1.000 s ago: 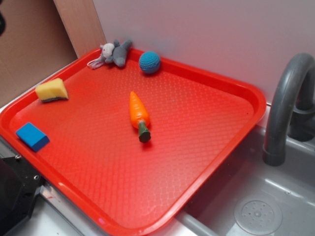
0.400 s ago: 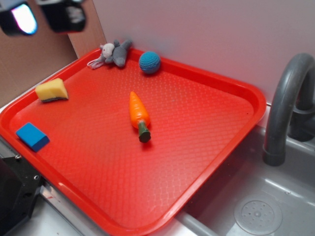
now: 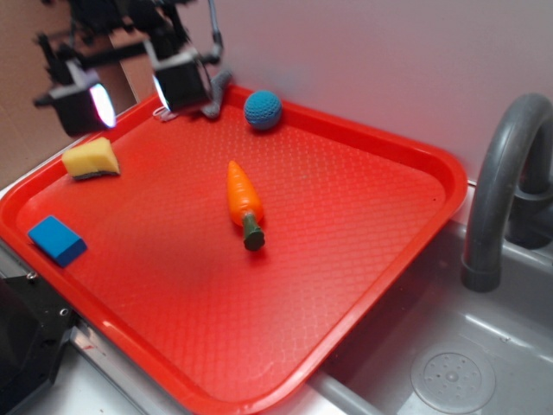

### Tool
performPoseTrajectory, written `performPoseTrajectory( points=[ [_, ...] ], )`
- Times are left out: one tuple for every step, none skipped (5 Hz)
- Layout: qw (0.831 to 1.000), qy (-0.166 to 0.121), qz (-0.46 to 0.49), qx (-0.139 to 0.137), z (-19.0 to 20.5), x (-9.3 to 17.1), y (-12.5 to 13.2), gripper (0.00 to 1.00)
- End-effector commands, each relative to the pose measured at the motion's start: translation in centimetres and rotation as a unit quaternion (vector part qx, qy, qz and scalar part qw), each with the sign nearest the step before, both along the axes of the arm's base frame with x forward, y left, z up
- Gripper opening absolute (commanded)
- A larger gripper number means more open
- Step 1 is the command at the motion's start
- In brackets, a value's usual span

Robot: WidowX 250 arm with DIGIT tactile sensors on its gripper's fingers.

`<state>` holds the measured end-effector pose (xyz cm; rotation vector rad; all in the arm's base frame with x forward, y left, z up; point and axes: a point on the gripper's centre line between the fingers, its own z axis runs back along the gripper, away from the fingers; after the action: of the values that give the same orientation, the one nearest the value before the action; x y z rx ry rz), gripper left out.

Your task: Grab the carrot.

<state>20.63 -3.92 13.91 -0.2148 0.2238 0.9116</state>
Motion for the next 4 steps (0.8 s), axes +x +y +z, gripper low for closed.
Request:
performPoseTrajectory(
  points=[
    [0.998,-0.039,-0.031,0.036,-3.7,3.6,-2.1,1.00],
    [0.996,-0.030,-0.050,0.067,-5.8,4.5,-4.0,1.00],
    [0.995,-0.008,-0.040,0.090,-8.7,5.2,-4.0,1.00],
    [0.993,-0.006,0.000,0.121,-9.4,5.7,-1.8,1.00]
  ],
)
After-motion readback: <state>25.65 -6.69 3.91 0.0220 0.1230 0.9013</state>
